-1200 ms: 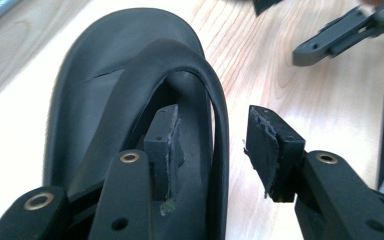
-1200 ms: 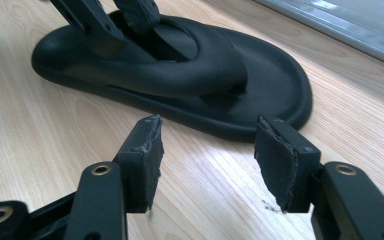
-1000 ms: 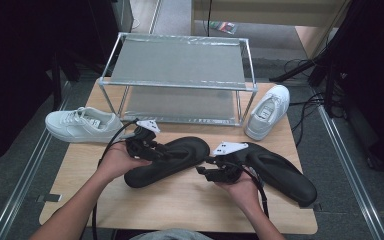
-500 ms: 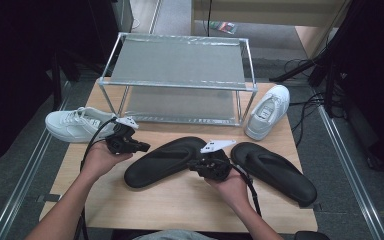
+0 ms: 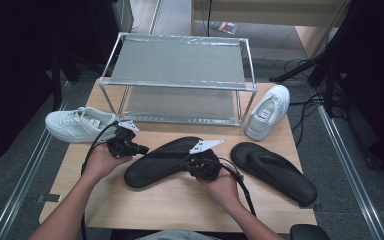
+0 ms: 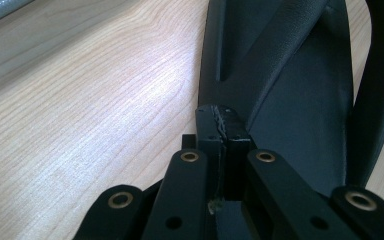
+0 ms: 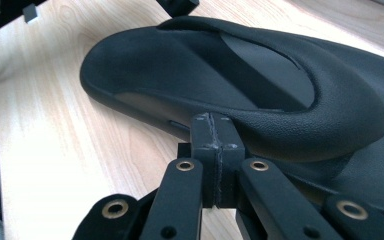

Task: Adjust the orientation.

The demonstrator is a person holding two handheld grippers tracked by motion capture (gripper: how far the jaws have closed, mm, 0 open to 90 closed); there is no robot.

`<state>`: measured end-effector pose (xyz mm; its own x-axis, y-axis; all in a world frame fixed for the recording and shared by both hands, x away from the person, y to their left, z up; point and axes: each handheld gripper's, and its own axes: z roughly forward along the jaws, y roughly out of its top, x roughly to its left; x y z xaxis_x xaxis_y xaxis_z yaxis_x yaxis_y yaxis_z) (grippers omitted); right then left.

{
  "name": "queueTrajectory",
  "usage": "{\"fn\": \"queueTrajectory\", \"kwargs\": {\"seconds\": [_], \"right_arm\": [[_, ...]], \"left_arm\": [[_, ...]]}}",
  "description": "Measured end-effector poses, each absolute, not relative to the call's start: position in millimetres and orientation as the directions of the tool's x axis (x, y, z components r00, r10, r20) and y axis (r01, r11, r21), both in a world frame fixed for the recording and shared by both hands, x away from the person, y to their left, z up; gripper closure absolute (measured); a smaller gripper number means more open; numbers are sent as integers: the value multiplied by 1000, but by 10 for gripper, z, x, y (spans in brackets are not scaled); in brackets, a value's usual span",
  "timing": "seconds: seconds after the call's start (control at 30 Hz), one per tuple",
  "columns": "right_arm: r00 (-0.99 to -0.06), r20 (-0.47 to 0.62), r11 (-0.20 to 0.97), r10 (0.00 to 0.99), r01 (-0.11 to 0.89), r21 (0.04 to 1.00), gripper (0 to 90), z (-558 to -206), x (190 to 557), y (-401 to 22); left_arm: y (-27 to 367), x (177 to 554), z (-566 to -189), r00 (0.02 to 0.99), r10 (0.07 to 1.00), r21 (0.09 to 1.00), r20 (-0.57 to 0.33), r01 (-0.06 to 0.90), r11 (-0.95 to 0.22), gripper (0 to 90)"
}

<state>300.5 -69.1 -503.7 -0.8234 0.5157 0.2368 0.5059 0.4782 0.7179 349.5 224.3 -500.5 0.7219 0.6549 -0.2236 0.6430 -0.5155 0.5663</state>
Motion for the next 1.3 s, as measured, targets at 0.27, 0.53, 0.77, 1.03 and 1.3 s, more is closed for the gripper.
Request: {"fn": "queueTrajectory", "kwargs": {"seconds": [0.27, 0.53, 0.77, 1.03, 1.3], "right_arm": [[-824, 240, 479, 513, 506, 717, 900, -5069, 3040, -667], [-816, 254, 474, 519, 522, 709, 900, -5066, 3071, -680], [-808, 260, 465, 529, 532, 707, 900, -5066, 3123, -694], [-802, 251, 468, 541, 535, 703, 900, -5059, 3180, -702], [-777, 255, 443, 576, 558, 702, 900, -5054, 3243, -767]], "left_arm": [[2251, 3441, -5021, 715, 660, 572, -231, 649, -502, 900], [2239, 3368, -5020, 712, 659, 562, -243, 657, -503, 900], [2210, 3272, -5011, 725, 647, 549, -238, 650, -526, 900], [2131, 3159, -4995, 742, 633, 539, -221, 634, -555, 900], [2014, 3083, -5015, 757, 592, 530, -279, 635, -562, 900]]}}
